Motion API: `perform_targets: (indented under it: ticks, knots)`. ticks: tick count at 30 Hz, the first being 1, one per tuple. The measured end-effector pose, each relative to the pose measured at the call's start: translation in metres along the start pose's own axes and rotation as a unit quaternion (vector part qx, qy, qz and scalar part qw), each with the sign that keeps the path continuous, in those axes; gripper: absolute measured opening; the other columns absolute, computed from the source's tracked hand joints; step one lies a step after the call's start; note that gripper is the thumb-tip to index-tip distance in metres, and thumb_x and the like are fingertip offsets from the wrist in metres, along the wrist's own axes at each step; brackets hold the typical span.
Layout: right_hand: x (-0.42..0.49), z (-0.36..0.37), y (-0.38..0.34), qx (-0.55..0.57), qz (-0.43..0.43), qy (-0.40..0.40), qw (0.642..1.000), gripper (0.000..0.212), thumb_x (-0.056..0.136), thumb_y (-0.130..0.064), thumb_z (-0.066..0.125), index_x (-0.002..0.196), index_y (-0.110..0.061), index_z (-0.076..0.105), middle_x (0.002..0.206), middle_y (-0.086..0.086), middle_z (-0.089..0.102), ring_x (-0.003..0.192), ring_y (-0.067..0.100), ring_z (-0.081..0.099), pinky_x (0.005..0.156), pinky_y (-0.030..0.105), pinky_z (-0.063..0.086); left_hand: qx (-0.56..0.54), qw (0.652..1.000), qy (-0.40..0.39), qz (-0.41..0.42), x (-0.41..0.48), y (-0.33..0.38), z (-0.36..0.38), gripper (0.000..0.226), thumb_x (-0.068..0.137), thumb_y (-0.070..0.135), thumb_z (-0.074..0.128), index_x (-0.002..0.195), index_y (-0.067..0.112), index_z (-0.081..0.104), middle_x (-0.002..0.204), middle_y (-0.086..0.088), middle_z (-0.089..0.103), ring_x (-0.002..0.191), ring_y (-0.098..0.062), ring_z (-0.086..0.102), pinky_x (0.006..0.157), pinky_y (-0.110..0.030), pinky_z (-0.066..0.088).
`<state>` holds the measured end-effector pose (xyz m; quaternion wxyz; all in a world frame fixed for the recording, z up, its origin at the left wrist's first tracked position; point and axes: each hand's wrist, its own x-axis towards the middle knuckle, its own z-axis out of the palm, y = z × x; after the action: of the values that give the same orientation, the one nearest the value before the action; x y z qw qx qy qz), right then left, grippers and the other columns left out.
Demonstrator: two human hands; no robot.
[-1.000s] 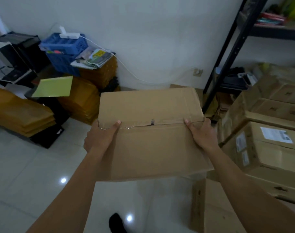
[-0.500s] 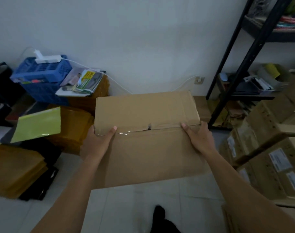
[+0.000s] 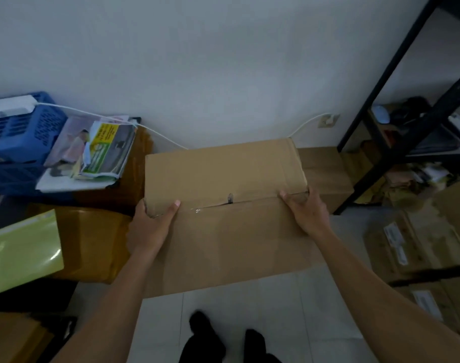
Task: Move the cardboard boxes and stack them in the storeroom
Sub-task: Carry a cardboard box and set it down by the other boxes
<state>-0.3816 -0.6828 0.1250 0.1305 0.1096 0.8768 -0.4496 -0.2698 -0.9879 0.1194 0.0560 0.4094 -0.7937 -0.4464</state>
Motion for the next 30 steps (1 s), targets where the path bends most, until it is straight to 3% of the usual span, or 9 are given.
perform_targets:
  ticks: [5,8,12,22,24,27,30]
  knots:
    - [0.081,0.045,-0.019,0.001,0.031,0.009,0.999,0.084,0.08,-0.061,0.061,0.144,-0.014,0.034,0.14,0.009,0.049,0.128,0.032,0.046,0.101,0.041,0.039,0.063,0.998,-0.029,0.004,0.101,0.018,0.034,0.1,0.06,0.085,0.054,0.141,0.028,0.041,0.133,-0.002,0.056,0.121,-0.032,0.053,0.1,-0.051,0.044]
    - [0.142,0.085,-0.021,0.009,0.034,0.019,0.999,0.074,0.081,-0.056,0.064,0.136,-0.013,0.042,0.136,0.007,0.053,0.124,0.029,0.05,0.096,0.034,0.039,0.089,0.995,-0.044,0.008,0.176,0.016,0.065,0.094,0.064,0.083,0.053,0.14,0.028,0.041,0.134,-0.003,0.055,0.122,-0.035,0.051,0.101,-0.052,0.042]
    - [0.207,0.123,-0.009,-0.014,0.06,0.028,0.998,0.078,0.078,-0.06,0.065,0.134,-0.012,0.043,0.134,0.009,0.055,0.121,0.03,0.053,0.093,0.034,0.041,0.101,0.993,-0.063,0.018,0.245,0.005,0.107,0.09,0.065,0.084,0.055,0.137,0.031,0.043,0.133,-0.002,0.056,0.12,-0.034,0.053,0.1,-0.052,0.043]
    - [0.387,0.225,0.11,-0.026,0.049,0.047,0.997,0.071,0.079,-0.054,0.068,0.131,-0.01,0.049,0.132,0.01,0.057,0.12,0.029,0.054,0.093,0.032,0.042,0.066,0.996,-0.066,0.014,0.376,-0.068,0.283,0.065,0.081,0.054,0.069,0.132,0.018,0.053,0.133,-0.008,0.057,0.122,-0.031,0.053,0.093,-0.034,0.04]
    - [0.418,0.243,0.136,-0.065,0.025,0.072,0.995,0.075,0.08,-0.057,0.066,0.133,-0.007,0.046,0.132,0.013,0.056,0.12,0.032,0.053,0.095,0.036,0.042,0.06,0.996,-0.07,0.017,0.399,-0.087,0.317,0.069,0.076,0.06,0.07,0.129,0.019,0.055,0.132,-0.008,0.059,0.12,-0.03,0.055,0.096,-0.035,0.041]
    - [0.455,0.266,0.169,-0.16,-0.002,0.102,0.982,0.078,0.082,-0.065,0.056,0.13,-0.005,0.047,0.131,0.018,0.055,0.121,0.038,0.047,0.098,0.042,0.038,0.05,0.996,-0.067,0.023,0.428,-0.114,0.358,0.093,0.055,0.083,0.061,0.126,0.023,0.058,0.127,-0.005,0.063,0.115,-0.029,0.059,0.099,-0.043,0.047]
    - [0.48,0.275,0.187,-0.235,-0.007,0.117,0.965,0.075,0.083,-0.068,0.049,0.127,-0.007,0.049,0.132,0.02,0.049,0.123,0.038,0.039,0.1,0.044,0.031,0.048,0.996,-0.064,0.024,0.446,-0.128,0.386,0.083,0.063,0.076,0.066,0.127,0.024,0.057,0.127,-0.004,0.063,0.116,-0.03,0.059,0.099,-0.042,0.046]
